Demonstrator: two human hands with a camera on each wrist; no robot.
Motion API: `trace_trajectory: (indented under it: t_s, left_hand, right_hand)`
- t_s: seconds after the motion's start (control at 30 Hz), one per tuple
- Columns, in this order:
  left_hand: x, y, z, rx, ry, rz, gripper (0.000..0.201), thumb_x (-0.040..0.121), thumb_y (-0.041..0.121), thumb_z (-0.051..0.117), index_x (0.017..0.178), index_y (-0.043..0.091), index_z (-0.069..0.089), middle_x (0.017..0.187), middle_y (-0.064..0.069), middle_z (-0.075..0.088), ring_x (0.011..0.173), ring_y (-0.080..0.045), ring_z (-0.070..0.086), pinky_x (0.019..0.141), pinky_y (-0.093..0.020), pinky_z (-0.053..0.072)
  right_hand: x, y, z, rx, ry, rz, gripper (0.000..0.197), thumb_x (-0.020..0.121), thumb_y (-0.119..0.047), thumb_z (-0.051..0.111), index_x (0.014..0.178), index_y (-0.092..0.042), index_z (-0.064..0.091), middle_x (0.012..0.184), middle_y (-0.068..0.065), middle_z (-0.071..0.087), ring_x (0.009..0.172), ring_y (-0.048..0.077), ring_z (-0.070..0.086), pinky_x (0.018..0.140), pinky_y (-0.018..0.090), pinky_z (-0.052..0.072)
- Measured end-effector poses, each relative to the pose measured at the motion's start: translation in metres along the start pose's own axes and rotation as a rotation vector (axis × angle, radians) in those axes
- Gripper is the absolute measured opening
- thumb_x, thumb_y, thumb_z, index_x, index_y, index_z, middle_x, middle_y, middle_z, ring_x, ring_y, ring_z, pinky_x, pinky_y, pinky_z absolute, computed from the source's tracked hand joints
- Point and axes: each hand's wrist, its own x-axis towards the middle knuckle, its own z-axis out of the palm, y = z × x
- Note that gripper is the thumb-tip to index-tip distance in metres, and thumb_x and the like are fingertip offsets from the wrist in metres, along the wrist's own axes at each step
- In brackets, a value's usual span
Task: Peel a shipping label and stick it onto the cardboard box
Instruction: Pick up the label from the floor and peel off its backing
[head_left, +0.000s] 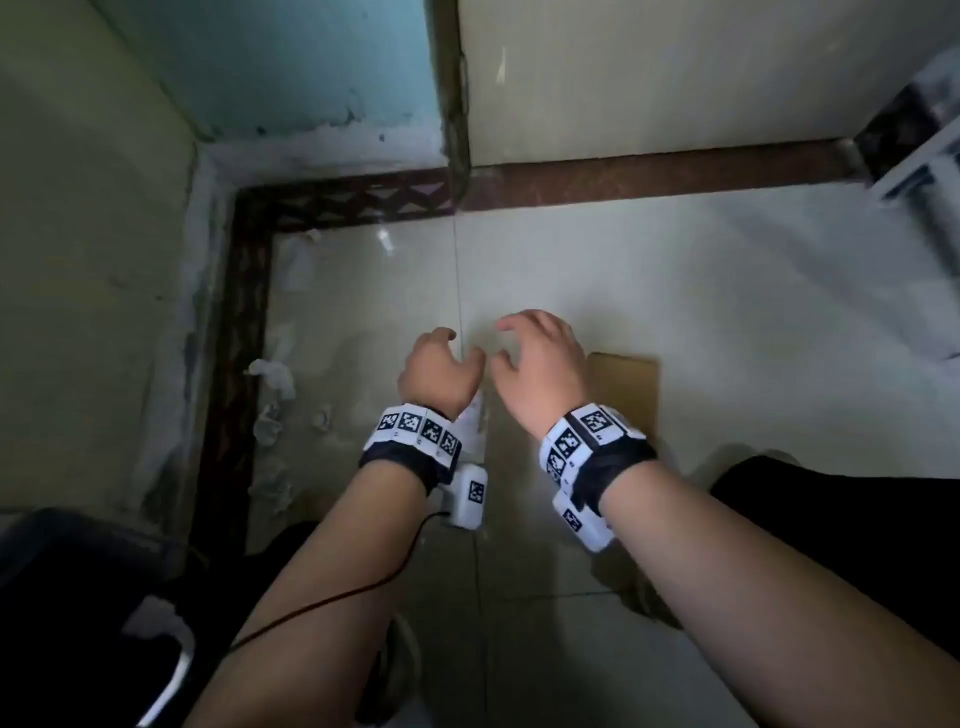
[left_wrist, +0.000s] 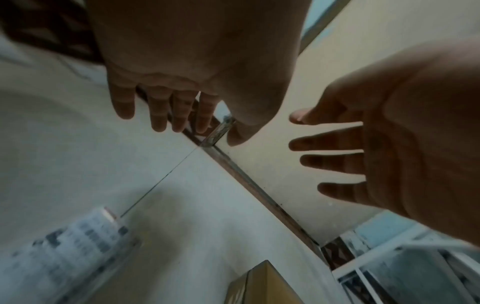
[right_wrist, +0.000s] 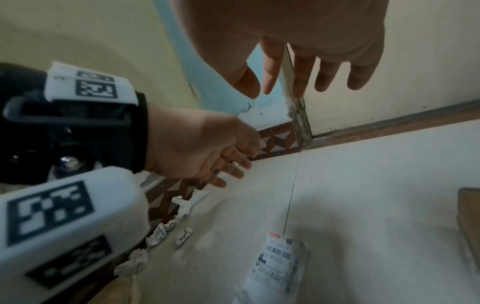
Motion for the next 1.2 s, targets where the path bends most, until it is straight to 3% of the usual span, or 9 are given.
trace_trajectory:
  t_s: [0.13, 0.3, 0.57, 0.63, 0.7, 0.77, 0.87, 1.0, 1.2]
  left_hand:
    - [0.011, -0.019, 0.014, -0.154, -0.077, -0.168, 0.055, 0.102, 0.030, 0.062, 0.150, 0.003, 0.057, 0.148, -0.015, 0.064, 0.120, -0.030, 0.068, 0.093, -0.025, 0.045]
    - [0.026, -0.054, 0.044, -0.127, -0.134, -0.321, 0.056, 0.096, 0.031, 0.066, 0.146, 0.004, 0.062, 0.147, -0.020, 0.065, 0.133, -0.038, 0.064, 0.111, -0.039, 0.052]
    - [0.026, -0.076, 0.076, 0.076, -0.154, -0.425, 0.067, 0.087, 0.037, 0.082, 0.141, 0.007, 0.059, 0.144, -0.021, 0.055, 0.131, -0.043, 0.061, 0.104, -0.048, 0.055]
    - [0.021, -0.081, 0.080, 0.093, -0.163, -0.403, 0.065, 0.081, 0.038, 0.090, 0.130, 0.007, 0.062, 0.133, -0.018, 0.061, 0.123, -0.039, 0.064, 0.102, -0.045, 0.056]
    - [0.013, -0.090, 0.086, 0.027, -0.192, -0.383, 0.045, 0.077, 0.037, 0.090, 0.108, 0.013, 0.067, 0.112, -0.008, 0.072, 0.101, -0.029, 0.071, 0.097, -0.040, 0.062]
    - [0.005, -0.100, 0.093, -0.060, -0.201, -0.385, 0.039, 0.076, 0.041, 0.084, 0.106, 0.019, 0.073, 0.100, 0.001, 0.080, 0.086, -0.024, 0.076, 0.088, -0.040, 0.065]
    - [0.000, -0.103, 0.095, -0.101, -0.200, -0.397, 0.018, 0.086, 0.039, 0.080, 0.092, 0.023, 0.072, 0.082, 0.005, 0.073, 0.072, -0.017, 0.069, 0.072, -0.029, 0.056]
    - [0.009, -0.099, 0.085, -0.069, -0.186, -0.407, 0.037, 0.089, 0.028, 0.085, 0.066, 0.016, 0.059, 0.062, 0.004, 0.054, 0.057, -0.014, 0.052, 0.055, -0.024, 0.038]
    - [0.026, -0.072, 0.051, -0.099, -0.132, -0.336, 0.032, 0.090, 0.030, 0.085, 0.068, 0.019, 0.064, 0.076, -0.001, 0.069, 0.082, -0.028, 0.069, 0.076, -0.028, 0.051]
  right_hand:
    - [0.009, 0.015, 0.015, 0.023, 0.025, 0.029, 0.035, 0.090, -0.016, 0.063, 0.125, -0.016, 0.072, 0.130, 0.007, 0.069, 0.128, 0.033, 0.057, 0.108, 0.049, 0.049]
    - [0.013, 0.021, 0.033, 0.042, -0.013, 0.055, 0.036, 0.090, -0.017, 0.063, 0.125, -0.017, 0.072, 0.131, 0.005, 0.068, 0.130, 0.032, 0.056, 0.110, 0.048, 0.046]
    - [0.020, 0.031, 0.043, 0.039, -0.042, 0.110, 0.035, 0.093, -0.019, 0.063, 0.126, -0.019, 0.072, 0.133, 0.004, 0.067, 0.132, 0.030, 0.053, 0.109, 0.045, 0.046]
    - [0.020, 0.030, 0.046, 0.048, -0.046, 0.107, 0.035, 0.092, -0.019, 0.063, 0.126, -0.018, 0.072, 0.133, 0.004, 0.067, 0.133, 0.030, 0.053, 0.109, 0.045, 0.046]
    - [0.021, 0.027, 0.047, 0.066, -0.036, 0.103, 0.035, 0.092, -0.018, 0.064, 0.126, -0.018, 0.072, 0.133, 0.004, 0.067, 0.133, 0.030, 0.052, 0.109, 0.046, 0.046]
    - [0.022, 0.024, 0.047, 0.078, -0.030, 0.090, 0.035, 0.092, -0.019, 0.064, 0.126, -0.018, 0.072, 0.133, 0.004, 0.067, 0.134, 0.030, 0.052, 0.109, 0.046, 0.047]
    - [0.023, 0.021, 0.047, 0.090, -0.030, 0.064, 0.035, 0.092, -0.019, 0.063, 0.126, -0.018, 0.072, 0.134, 0.004, 0.067, 0.134, 0.029, 0.051, 0.109, 0.047, 0.046]
    - [0.023, 0.019, 0.042, 0.109, -0.013, 0.066, 0.034, 0.092, -0.018, 0.063, 0.125, -0.018, 0.072, 0.133, 0.004, 0.067, 0.134, 0.029, 0.051, 0.109, 0.048, 0.046]
    - [0.023, 0.014, 0.016, 0.117, 0.017, 0.078, 0.033, 0.093, -0.017, 0.063, 0.124, -0.019, 0.073, 0.133, 0.003, 0.068, 0.134, 0.029, 0.051, 0.110, 0.045, 0.046]
